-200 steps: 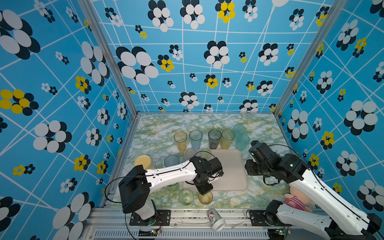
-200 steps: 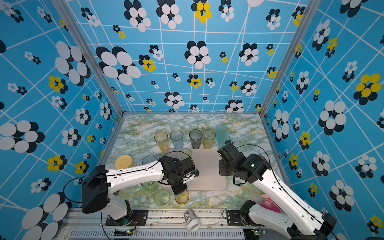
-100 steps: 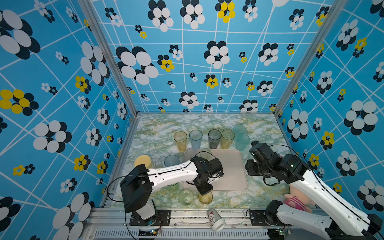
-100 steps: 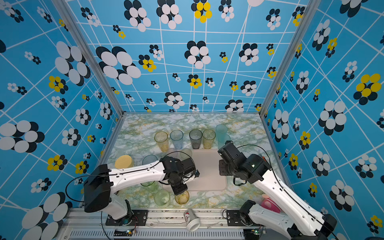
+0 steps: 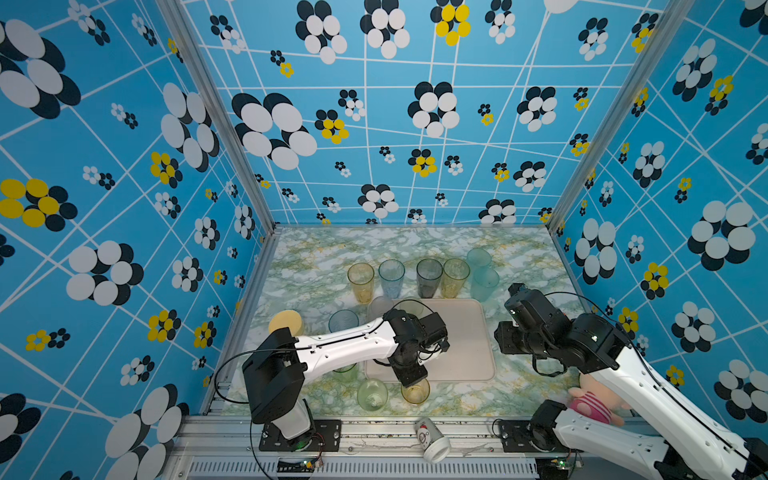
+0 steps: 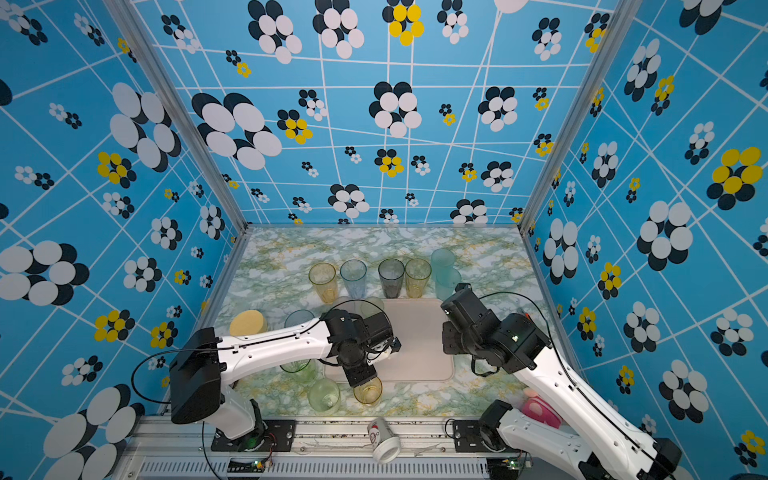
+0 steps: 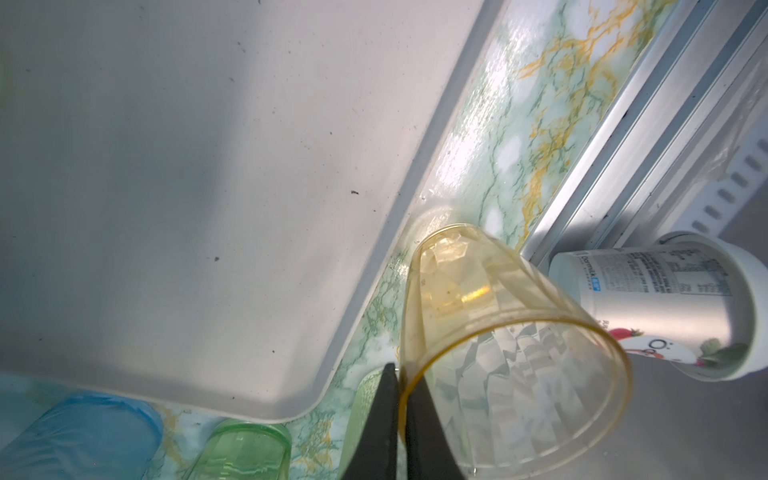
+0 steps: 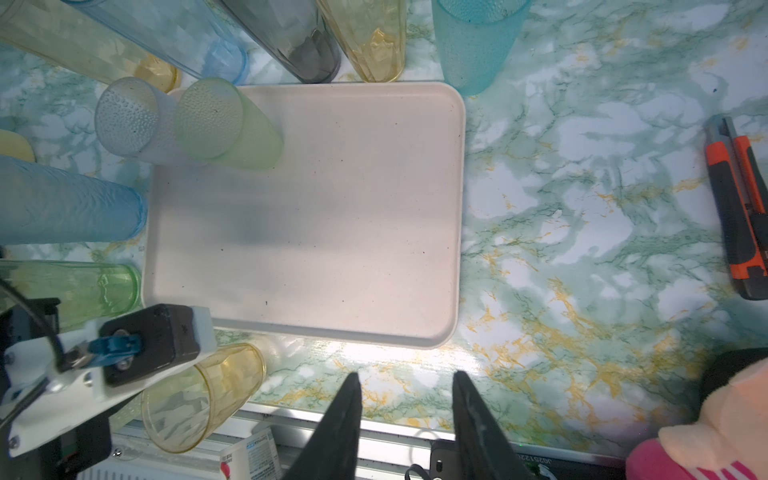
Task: Place the glasses into the tray
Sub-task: 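Close the left gripper on the rim of the small amber cup, then carry the amber cup with the left gripper onto the tray's far edge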
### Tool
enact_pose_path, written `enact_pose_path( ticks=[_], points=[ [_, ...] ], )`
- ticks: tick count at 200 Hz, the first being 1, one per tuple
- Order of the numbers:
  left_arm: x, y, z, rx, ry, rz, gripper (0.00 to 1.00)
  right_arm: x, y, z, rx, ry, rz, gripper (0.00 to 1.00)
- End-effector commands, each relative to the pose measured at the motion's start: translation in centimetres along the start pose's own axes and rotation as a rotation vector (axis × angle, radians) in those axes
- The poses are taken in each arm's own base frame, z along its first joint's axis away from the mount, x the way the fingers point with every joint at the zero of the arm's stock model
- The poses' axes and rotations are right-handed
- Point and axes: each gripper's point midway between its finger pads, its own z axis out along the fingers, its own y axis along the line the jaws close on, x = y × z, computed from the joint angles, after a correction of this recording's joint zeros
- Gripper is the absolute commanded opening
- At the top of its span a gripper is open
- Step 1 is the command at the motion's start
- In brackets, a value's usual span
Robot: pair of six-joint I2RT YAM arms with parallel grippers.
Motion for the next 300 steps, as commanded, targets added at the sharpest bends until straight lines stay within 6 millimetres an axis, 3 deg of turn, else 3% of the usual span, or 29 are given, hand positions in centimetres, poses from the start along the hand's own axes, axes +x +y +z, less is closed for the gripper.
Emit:
enact_pose_path(
  ticks=[1, 24, 61, 98, 131, 176, 217, 300],
  points=[
    [-1.1, 0.7, -2.3, -0.014, -0.026, 0.018, 0.06, 0.5, -1.3, 0.1, 0.052, 0.003, 0.018, 0.39],
    [-2.5, 1.6, -4.4, -0.027, -0.064, 0.031, 0.06, 0.5, -1.6, 0.0, 0.06, -0.004, 0.029, 0.39],
    [-6.4, 5.0, -7.6, -0.11, -0.143, 0.064, 0.06, 0.2, -1.9, -0.2, 0.066, -0.018, 0.04, 0.39],
    [-10.5, 8.5, -8.3, -0.173, -0.191, 0.091, 0.06, 0.0, -2.0, -0.4, 0.072, -0.022, 0.04, 0.39],
    [-13.5, 11.0, -7.0, -0.169, -0.19, 0.092, 0.06, -0.1, -2.1, -0.5, 0.079, -0.019, 0.035, 0.4],
    [-15.4, 13.6, -4.9, -0.166, -0.15, 0.089, 0.06, -0.6, -2.1, -0.5, 0.094, -0.011, 0.022, 0.41],
    [-16.4, 14.2, -2.9, -0.147, -0.114, 0.1, 0.06, -0.9, -2.1, -0.3, 0.099, -0.003, 0.017, 0.42],
    [-17.5, 15.2, -1.1, -0.154, -0.099, 0.106, 0.07, -1.0, -2.3, 0.2, 0.092, 0.016, 0.023, 0.42]
  ],
)
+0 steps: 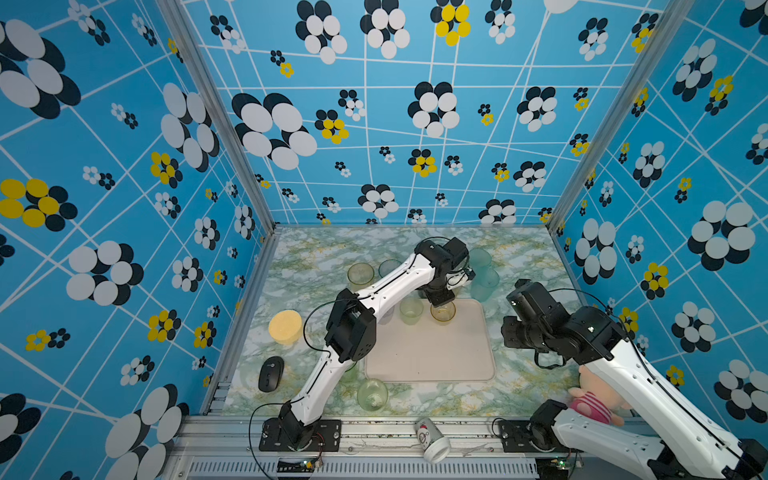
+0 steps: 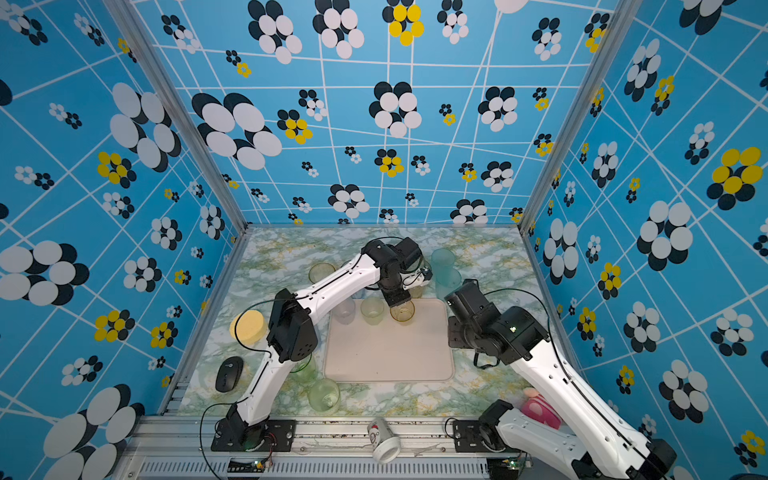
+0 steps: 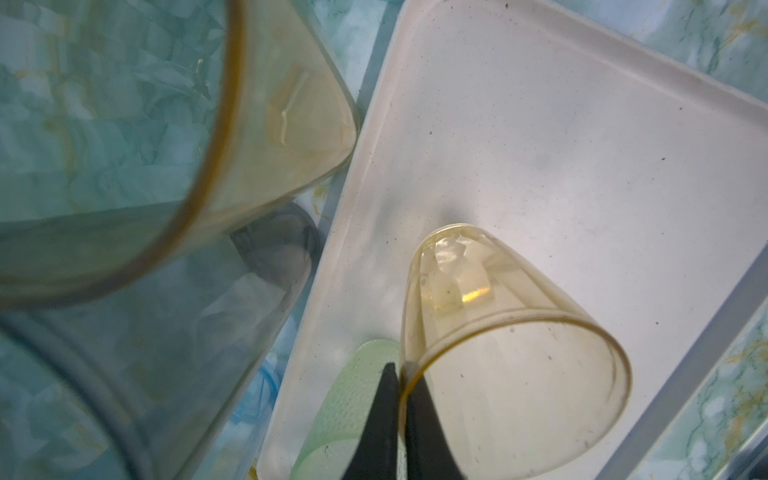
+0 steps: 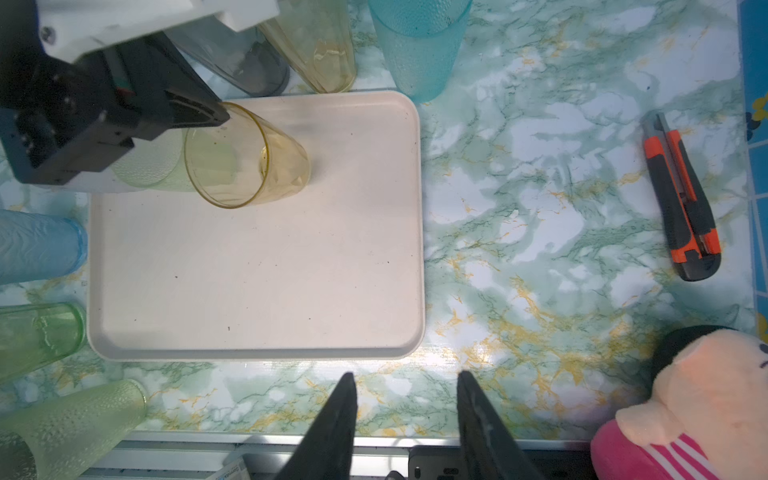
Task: Place the glasses into the tray
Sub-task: 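Carry the amber cup with the left gripper onto the tray's far edge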
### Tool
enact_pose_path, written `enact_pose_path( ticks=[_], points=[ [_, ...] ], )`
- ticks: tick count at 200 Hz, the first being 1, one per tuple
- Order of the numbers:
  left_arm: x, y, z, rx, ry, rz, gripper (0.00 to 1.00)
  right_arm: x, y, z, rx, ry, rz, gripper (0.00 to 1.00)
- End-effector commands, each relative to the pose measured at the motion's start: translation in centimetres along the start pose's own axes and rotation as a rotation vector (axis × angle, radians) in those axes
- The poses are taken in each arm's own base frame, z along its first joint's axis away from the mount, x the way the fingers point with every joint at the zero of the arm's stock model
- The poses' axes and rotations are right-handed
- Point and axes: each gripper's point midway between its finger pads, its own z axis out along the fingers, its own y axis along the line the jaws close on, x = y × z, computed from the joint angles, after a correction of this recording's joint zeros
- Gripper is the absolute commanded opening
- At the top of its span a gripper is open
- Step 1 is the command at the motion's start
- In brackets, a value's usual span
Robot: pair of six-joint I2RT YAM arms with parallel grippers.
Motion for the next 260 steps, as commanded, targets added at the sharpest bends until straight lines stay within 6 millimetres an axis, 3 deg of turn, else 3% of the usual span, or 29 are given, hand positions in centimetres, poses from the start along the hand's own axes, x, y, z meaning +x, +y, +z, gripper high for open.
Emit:
enact_pose_path(
  ticks=[1, 209, 260],
  points=[
    [0.1, 0.3, 0.3, 0.003, 0.011, 0.011, 0.07, -0.1, -0.1, -0.3, -0.008, 0.006, -0.008, 0.42],
    [0.2, -0.7, 3.2, 0.015, 0.04, 0.037, 0.12, 0.7, -0.8, -0.1, 0.001, 0.019, 0.001, 0.42],
    [0.2, -0.5, 3.3, -0.003, 0.032, 0.036, 0.18, 0.9, -0.8, 0.0, -0.002, 0.026, 0.004, 0.42]
  ],
)
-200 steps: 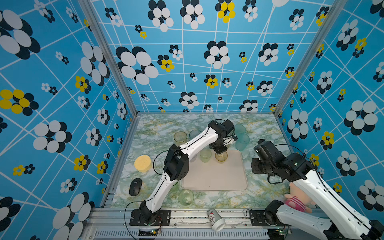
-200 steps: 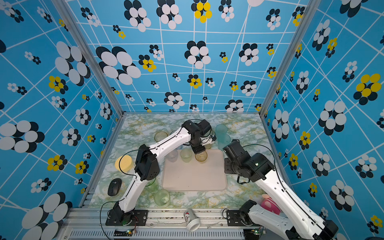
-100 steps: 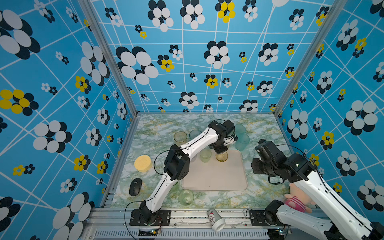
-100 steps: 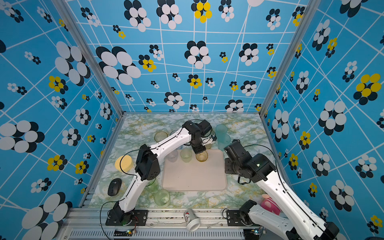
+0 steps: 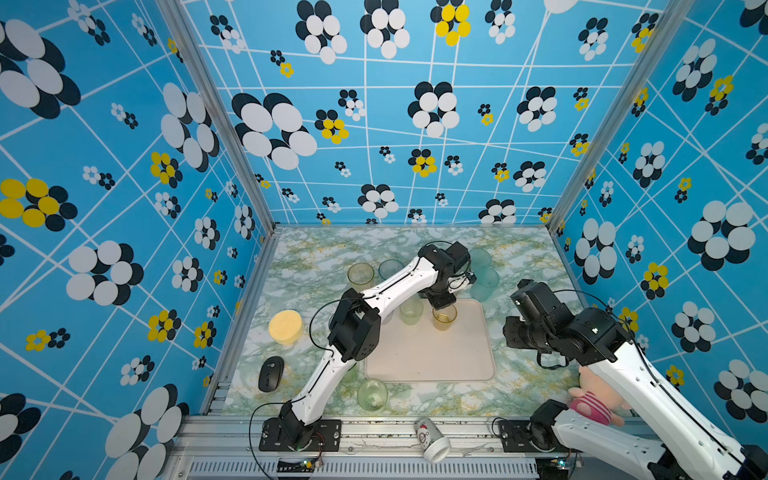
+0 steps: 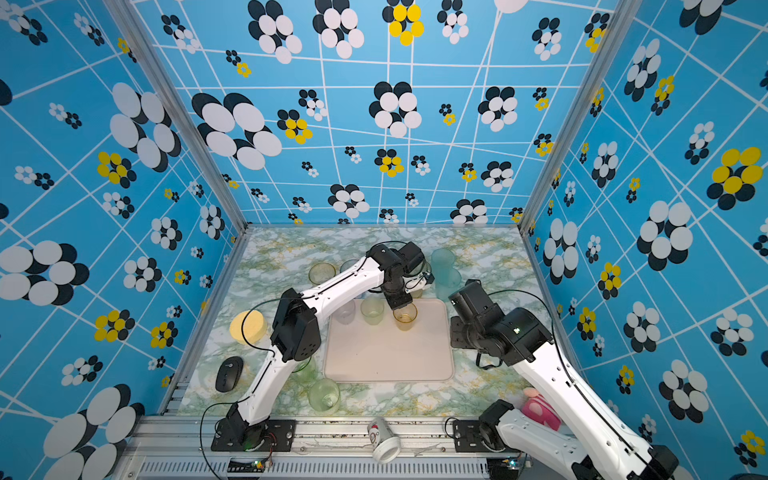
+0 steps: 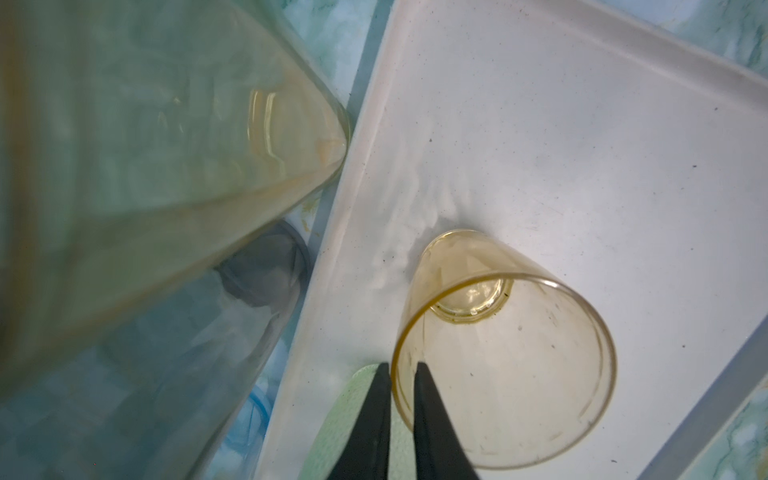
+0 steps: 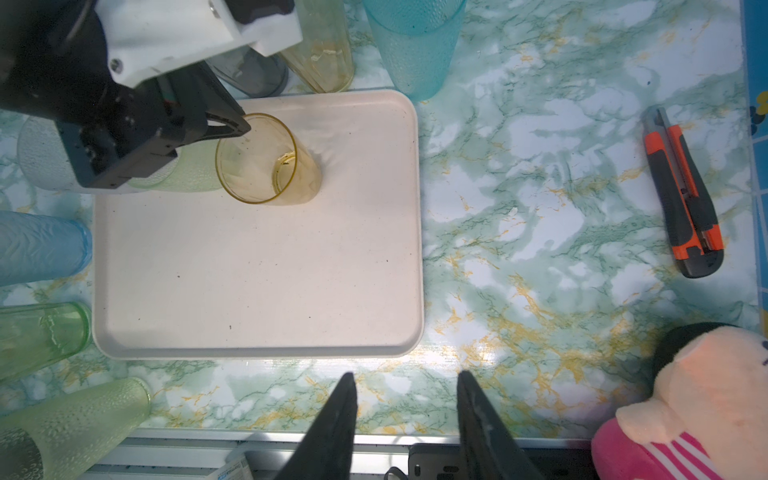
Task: Place the glasses into the tray
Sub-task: 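Carry the amber cup with the left gripper onto the tray's far edge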
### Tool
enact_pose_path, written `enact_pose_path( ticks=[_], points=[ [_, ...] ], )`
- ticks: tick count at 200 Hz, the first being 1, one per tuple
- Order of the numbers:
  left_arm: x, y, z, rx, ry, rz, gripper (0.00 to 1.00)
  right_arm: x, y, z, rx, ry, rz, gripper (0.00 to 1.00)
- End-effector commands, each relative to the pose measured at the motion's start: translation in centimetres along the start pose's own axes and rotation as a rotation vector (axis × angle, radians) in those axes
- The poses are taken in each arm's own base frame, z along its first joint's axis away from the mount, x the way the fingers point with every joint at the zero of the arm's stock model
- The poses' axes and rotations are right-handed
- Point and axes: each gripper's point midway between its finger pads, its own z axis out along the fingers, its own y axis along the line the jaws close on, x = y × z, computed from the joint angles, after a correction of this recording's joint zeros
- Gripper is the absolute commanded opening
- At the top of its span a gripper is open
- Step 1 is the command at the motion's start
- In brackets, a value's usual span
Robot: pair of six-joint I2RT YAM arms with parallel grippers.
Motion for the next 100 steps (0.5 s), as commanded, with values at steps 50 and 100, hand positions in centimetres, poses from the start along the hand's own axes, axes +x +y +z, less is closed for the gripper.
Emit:
enact_pose_path(
  ticks=[50, 100],
  points=[
    [-0.1, 0.1, 1.1, -0.033, -0.001, 0.021, 0.18, 0.7, -0.4, 0.2, 0.007, 0.021, -0.007, 0.42],
    [-1.1, 0.7, -0.2, -0.095, -0.053, 0.027, 0.2, 0.9, -0.3, 0.4, 0.003, 0.026, -0.006, 0.43]
  ],
)
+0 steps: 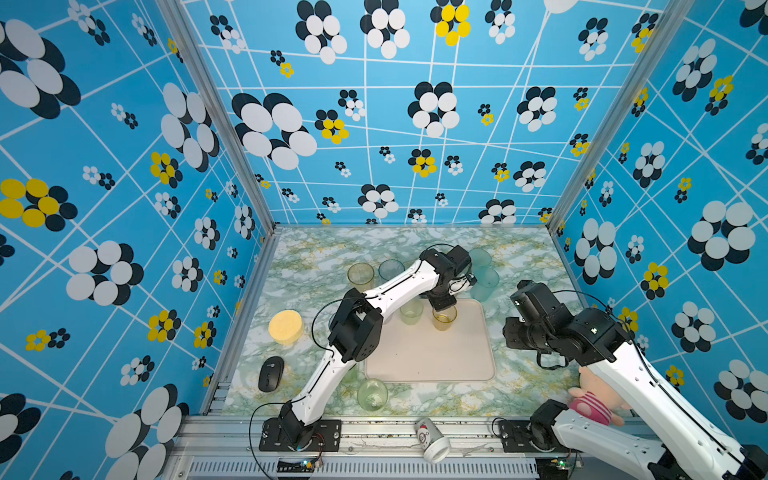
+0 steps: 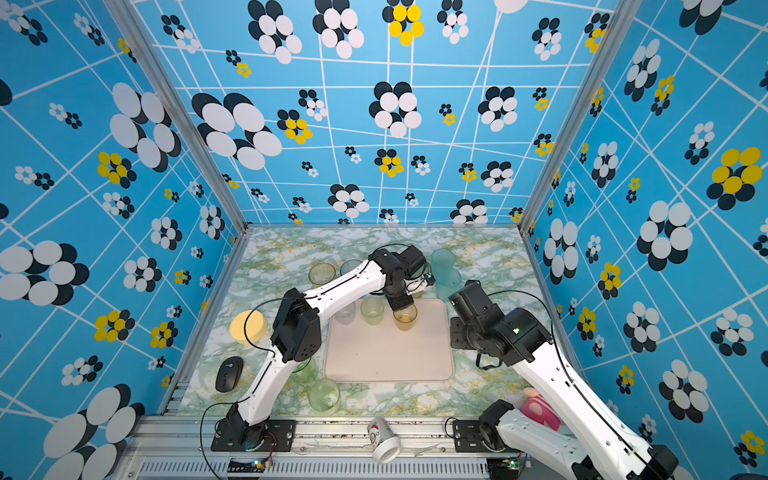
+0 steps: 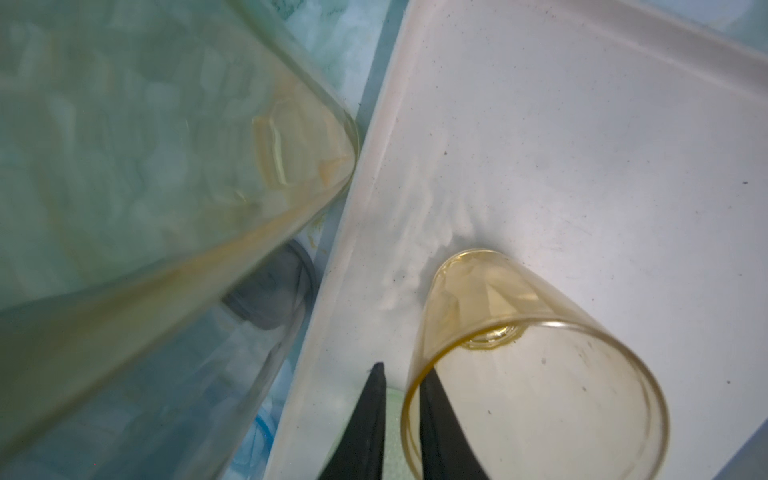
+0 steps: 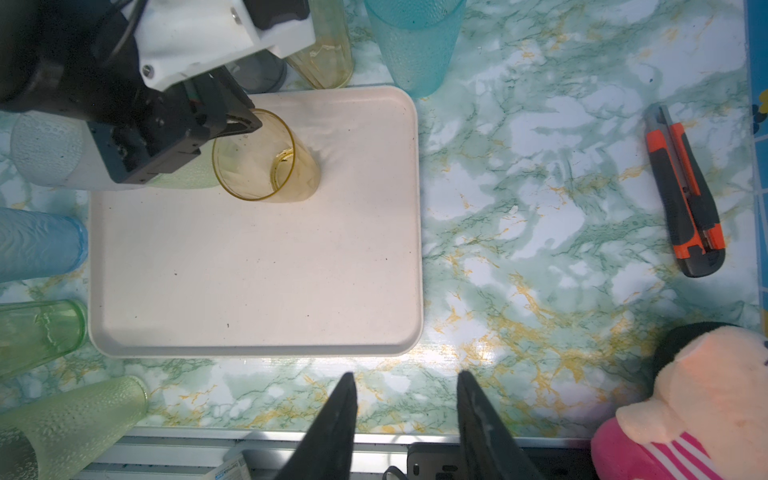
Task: Place the glasses into the tray
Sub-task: 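Carry the amber cup with the left gripper onto the tray's far edge, then lower the amber cup onto the tray and open the left gripper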
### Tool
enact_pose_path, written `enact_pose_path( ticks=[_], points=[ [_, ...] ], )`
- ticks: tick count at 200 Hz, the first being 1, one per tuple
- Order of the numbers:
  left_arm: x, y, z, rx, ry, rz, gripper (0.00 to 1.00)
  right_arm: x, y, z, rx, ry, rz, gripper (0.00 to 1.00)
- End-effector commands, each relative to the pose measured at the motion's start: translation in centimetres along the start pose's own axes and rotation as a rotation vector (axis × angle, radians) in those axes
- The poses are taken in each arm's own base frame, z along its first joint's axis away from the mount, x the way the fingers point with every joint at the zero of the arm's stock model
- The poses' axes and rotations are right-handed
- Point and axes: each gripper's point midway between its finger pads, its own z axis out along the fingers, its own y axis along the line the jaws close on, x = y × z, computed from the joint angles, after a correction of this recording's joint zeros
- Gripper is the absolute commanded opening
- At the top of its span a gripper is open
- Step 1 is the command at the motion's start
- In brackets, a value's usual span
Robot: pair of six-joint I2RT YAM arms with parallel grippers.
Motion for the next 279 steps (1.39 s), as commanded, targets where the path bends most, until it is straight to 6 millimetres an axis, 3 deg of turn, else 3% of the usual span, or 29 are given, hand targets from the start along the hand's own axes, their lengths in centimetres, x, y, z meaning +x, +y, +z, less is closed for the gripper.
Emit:
enact_pose_path(
  ticks=[1, 279],
  points=[
    [-0.7, 0.3, -1.5, -0.049, -0.041, 0.016, 0.2, 0.6, -0.2, 0.1, 0.0, 0.015, -0.003, 0.42],
    [-1.9, 2.0, -3.6, -0.198, -0.127, 0.025, 0.21, 0.9, -0.3, 0.6, 0.0, 0.022, -0.003, 0.43]
  ],
)
